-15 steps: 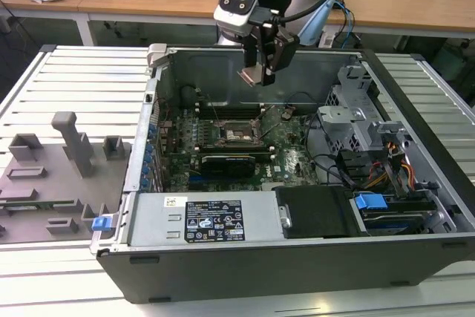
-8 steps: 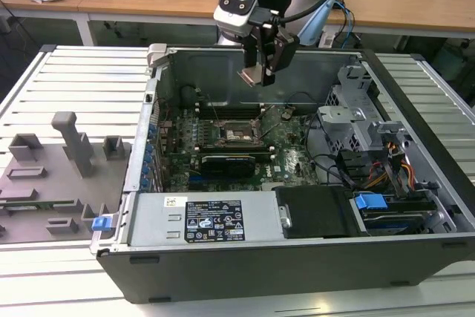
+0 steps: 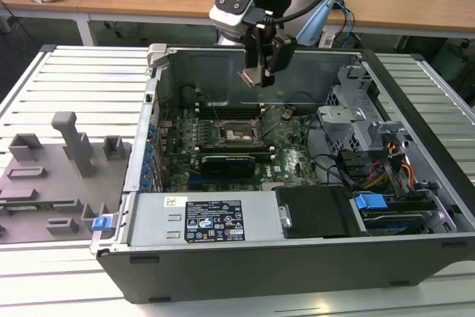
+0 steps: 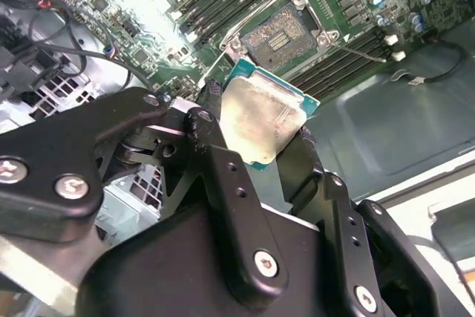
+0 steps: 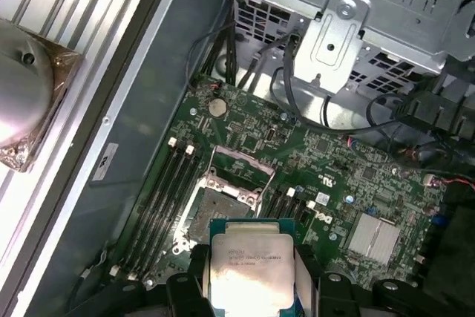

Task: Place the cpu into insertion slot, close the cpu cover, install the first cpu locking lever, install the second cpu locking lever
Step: 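Place the cpu into insertion slot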

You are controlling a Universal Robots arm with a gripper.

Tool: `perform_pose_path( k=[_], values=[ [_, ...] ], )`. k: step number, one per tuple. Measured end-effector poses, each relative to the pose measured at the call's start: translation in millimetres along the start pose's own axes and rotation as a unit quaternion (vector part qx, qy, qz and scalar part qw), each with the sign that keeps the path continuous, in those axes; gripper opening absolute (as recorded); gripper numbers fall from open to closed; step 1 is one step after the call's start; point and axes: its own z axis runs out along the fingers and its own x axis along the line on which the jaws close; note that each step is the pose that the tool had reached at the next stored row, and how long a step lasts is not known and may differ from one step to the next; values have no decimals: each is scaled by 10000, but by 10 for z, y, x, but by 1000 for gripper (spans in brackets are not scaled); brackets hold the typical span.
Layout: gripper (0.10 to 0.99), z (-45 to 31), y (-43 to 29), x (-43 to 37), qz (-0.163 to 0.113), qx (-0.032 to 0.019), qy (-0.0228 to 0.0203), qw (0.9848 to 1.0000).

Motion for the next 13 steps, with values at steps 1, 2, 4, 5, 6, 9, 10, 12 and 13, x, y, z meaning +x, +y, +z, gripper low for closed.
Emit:
perform_pose_path(
  k=[1,2,4,5,6,9,10,12,13],
  values=[
    [541,3,-1,0,126,-2,-12,9999],
    [541,6,-1,0,259,-5,-24,9997],
    [541,10,-1,0,492,-9,-45,9988],
    [541,12,-1,0,602,-11,-54,9982],
    [541,13,-1,0,656,-12,-59,9978],
    [541,16,-1,0,825,-16,-74,9966],
    [541,18,-2,0,912,-18,-82,9958],
    [541,22,-2,0,1114,-21,-100,9937],
    [541,23,-2,-1,1168,-23,-105,9931]
  ],
)
